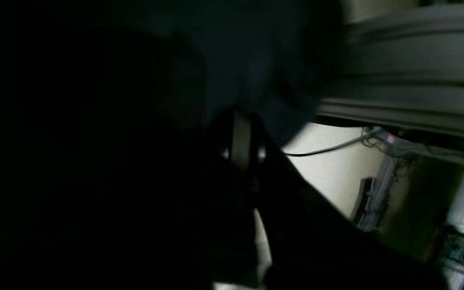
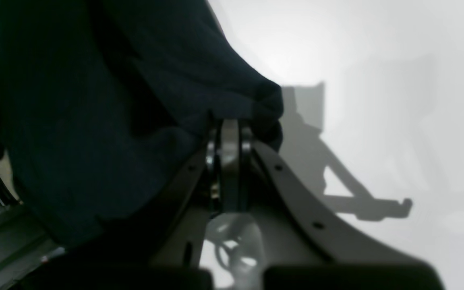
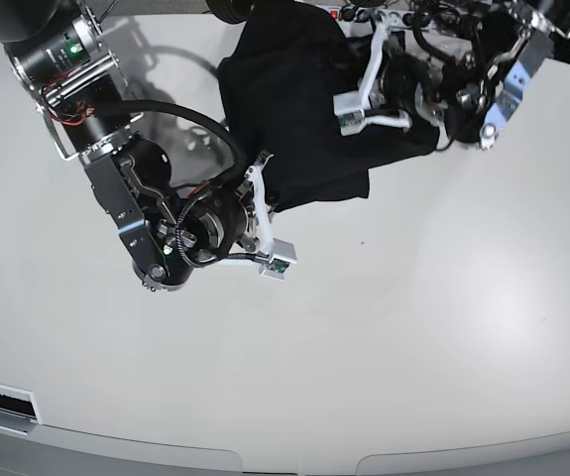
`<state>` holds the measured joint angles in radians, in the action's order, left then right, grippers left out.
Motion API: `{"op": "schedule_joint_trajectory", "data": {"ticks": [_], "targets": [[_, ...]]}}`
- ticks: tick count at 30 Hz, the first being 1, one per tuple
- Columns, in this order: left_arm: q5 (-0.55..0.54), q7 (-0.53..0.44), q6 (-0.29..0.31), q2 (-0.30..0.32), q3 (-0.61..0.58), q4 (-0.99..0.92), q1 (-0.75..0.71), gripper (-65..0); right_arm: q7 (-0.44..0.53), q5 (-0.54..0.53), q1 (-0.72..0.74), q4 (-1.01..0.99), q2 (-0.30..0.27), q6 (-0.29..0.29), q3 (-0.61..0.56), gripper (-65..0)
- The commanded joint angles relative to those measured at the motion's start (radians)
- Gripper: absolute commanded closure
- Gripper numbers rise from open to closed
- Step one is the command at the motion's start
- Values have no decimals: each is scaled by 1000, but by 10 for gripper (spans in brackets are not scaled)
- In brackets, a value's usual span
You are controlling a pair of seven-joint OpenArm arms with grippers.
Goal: Layout the t-shirt on the table in an organized manner, then fold the t-shirt properly
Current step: 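Grasp the bundle with both grippers and lift it above the table, then lower the folded bundle onto the table and open both grippers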
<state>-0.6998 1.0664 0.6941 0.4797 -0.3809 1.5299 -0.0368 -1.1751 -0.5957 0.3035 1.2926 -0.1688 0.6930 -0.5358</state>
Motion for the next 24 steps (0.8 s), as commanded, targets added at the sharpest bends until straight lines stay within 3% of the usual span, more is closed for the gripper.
{"op": "schedule_joint_trajectory", "data": {"ticks": [1,8,12,16,19,24], "targets": [[-14,-28,4,8,8,-15,58,0,-1,-8,23,13,-10,5,5,0],[10,-140,4,-11,8,-266,319,0,-21,-20,-13,28,-73,-7,5,0],[23,-183,4,-44,8,-345,439,0,-54,-119,-68,56,-115,-23,6,0],[102,-248,4,-78,8,-360,511,0,-61,-216,-154,119,-143,-25,6,0],[111,-234,4,-92,8,-359,566,0,-61,-214,-210,182,-151,-44,6,0],[-92,-96,4,-73,27,-357,681,0,-70,-213,-228,252,-161,-79,8,0]]}}
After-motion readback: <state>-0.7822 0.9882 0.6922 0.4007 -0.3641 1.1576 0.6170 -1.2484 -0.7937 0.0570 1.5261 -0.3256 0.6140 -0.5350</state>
